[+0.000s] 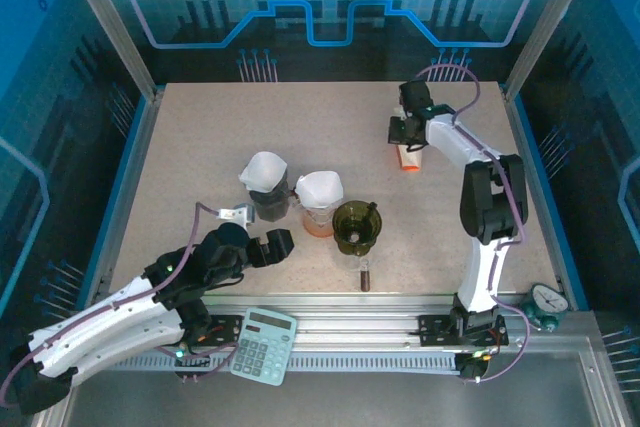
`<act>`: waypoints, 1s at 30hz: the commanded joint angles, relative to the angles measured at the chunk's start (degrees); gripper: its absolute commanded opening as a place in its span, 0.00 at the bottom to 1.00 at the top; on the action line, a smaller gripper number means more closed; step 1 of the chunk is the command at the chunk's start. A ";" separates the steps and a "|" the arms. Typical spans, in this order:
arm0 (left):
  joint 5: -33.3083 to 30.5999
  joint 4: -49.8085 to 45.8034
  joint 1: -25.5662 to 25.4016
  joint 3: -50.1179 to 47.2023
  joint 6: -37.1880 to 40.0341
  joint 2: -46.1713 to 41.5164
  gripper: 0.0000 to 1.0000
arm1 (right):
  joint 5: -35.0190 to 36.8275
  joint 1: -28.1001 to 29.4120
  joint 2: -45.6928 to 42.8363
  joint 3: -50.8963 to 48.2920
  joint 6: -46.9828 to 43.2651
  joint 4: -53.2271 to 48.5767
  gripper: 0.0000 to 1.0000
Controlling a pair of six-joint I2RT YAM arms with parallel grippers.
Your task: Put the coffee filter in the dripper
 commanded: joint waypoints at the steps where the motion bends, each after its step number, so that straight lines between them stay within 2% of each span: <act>1: -0.31 0.70 -0.01 1.75 1.57 0.03 0.99 | 0.52 -0.44 -6.95 -3.43 -0.73 2.16 0.00; 11: 0.11 -0.03 0.11 2.53 1.25 -0.31 0.99 | -1.04 0.59 -27.62 -18.44 -0.38 3.38 0.00; 18: -0.02 -3.04 0.12 4.09 0.93 -0.73 0.99 | -4.52 4.53 -46.75 -26.94 -0.90 -3.19 0.00; 23: -0.28 -4.89 0.20 5.20 0.98 -1.56 0.99 | -10.63 10.06 -58.42 -26.39 -3.65 -11.91 0.00; 30: -0.55 -6.71 0.20 6.82 1.57 -1.23 0.99 | -15.19 18.48 -61.41 -18.22 -6.14 -26.81 0.00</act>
